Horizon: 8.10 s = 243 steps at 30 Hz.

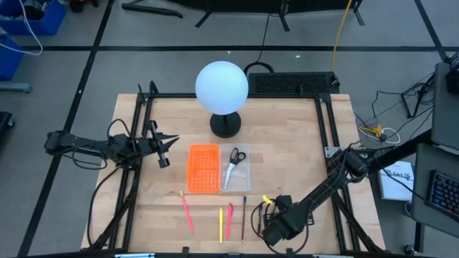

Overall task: Pick & place school supplies into a supply box
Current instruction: Put the right black pen into the pencil box, then put the pink pencil into the pencil box

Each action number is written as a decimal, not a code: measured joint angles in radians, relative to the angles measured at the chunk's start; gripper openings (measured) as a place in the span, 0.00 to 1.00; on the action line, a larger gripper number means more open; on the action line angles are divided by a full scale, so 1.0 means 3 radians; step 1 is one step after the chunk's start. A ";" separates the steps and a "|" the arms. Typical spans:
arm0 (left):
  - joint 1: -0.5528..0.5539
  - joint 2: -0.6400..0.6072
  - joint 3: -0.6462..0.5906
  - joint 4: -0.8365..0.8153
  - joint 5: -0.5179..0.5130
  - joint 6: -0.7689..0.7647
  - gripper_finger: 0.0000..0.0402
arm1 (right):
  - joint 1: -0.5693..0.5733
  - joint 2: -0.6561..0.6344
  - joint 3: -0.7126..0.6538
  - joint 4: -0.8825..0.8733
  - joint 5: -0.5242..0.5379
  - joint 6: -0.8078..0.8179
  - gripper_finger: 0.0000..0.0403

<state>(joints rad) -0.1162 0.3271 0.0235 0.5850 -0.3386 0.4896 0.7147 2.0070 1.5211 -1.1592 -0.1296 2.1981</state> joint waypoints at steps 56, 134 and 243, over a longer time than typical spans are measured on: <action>0.0000 -0.0001 0.0001 -0.0218 -0.0007 -0.0351 0.10 | -0.0384 -0.1519 -0.1197 0.0791 0.2706 -0.1102 0.05; 0.0160 -0.0001 0.0001 -0.0190 -0.0012 0.0074 0.10 | -0.2012 -0.3555 -0.3467 0.4964 0.1295 -0.6670 0.00; -0.1514 0.4956 0.3471 -0.5212 0.0840 -0.8370 0.36 | -0.2246 -0.4324 -0.5024 0.6585 -0.0630 -0.7203 0.00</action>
<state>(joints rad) -0.5705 1.8137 1.0648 -0.9787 -0.0867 -2.0215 0.0410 0.7097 0.0139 0.8164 -0.3187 0.0372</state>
